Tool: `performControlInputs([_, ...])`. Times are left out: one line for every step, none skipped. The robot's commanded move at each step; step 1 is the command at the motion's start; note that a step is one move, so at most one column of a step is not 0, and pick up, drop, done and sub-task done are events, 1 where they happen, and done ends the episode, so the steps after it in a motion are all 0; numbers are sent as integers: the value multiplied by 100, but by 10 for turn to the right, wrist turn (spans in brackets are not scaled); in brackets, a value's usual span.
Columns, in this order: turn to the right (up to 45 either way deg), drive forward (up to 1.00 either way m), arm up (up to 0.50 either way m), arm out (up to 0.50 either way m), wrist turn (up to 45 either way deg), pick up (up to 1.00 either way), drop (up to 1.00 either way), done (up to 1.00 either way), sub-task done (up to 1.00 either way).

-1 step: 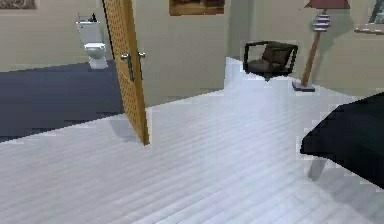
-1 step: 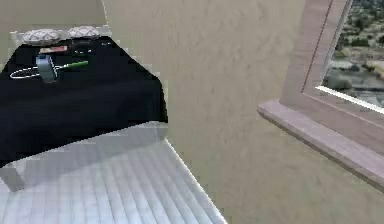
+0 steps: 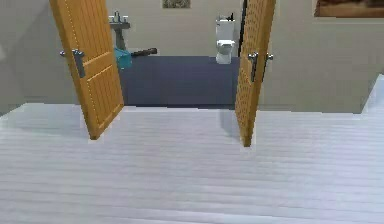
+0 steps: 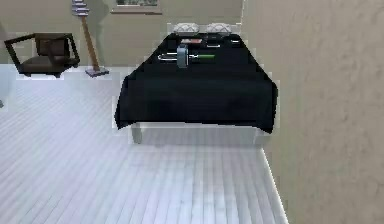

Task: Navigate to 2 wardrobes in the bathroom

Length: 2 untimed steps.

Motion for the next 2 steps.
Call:
performControlInputs([0,100,0,0,0,0,0,0,0])
performControlInputs([-30,0,0,0,0,0,0,0,0])
